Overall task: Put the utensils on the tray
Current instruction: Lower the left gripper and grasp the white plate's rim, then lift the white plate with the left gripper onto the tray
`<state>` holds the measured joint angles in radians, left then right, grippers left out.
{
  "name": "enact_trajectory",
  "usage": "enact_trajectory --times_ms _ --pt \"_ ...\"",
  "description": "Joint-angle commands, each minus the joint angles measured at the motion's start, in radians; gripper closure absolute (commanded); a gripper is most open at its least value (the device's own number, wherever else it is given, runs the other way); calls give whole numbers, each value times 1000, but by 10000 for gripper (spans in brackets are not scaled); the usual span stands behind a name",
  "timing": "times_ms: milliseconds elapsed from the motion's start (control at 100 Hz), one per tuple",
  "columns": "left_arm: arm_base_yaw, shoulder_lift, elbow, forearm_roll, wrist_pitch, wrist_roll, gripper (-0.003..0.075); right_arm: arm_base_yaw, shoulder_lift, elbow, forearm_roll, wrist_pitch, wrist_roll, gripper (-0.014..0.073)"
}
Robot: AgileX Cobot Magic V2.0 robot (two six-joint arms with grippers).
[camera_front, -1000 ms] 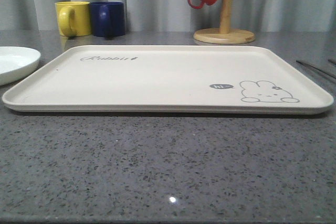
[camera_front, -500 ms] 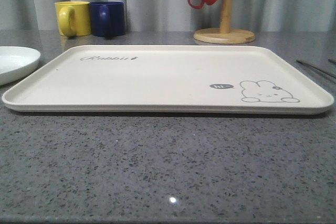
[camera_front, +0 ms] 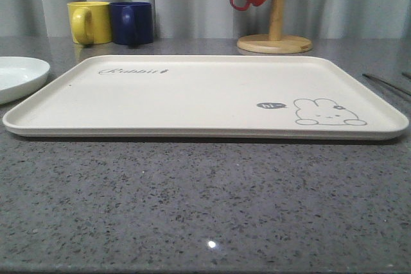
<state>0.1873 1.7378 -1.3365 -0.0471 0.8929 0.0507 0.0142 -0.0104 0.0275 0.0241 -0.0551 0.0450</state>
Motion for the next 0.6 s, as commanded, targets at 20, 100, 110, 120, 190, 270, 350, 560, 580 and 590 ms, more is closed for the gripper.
enact_trajectory --times_ms 20,100,110,120,190,270,350,560,580,590 --pt "4 -41 -30 -12 -23 11 270 -5 -21 -17 -2 -81 -11 662" --pt "4 -41 -30 -12 -13 12 403 -5 -21 -17 -2 -81 -11 662" --pt "4 -41 -30 -12 -11 12 417 -5 -21 -17 -2 -81 -11 662" --pt "4 -41 -30 -12 -11 13 447 -5 -21 -17 -2 -81 -11 662" --pt "4 -41 -30 -12 -7 33 606 -5 -21 -17 -2 -81 -11 662" --pt "4 -41 -30 -12 -7 41 734 -5 -21 -17 -2 -81 -11 662" --pt "9 -43 -30 -12 -11 41 729 -5 -21 -17 -2 -81 -11 662" --pt "65 -102 -30 -127 -13 118 729 -5 -21 -17 -2 -81 -11 662" --pt "75 -113 -30 -160 -13 130 729 -5 -21 -17 -2 -81 -11 662" --pt "78 -120 -30 -170 -13 144 729 -5 -21 -17 -2 -81 -11 662"
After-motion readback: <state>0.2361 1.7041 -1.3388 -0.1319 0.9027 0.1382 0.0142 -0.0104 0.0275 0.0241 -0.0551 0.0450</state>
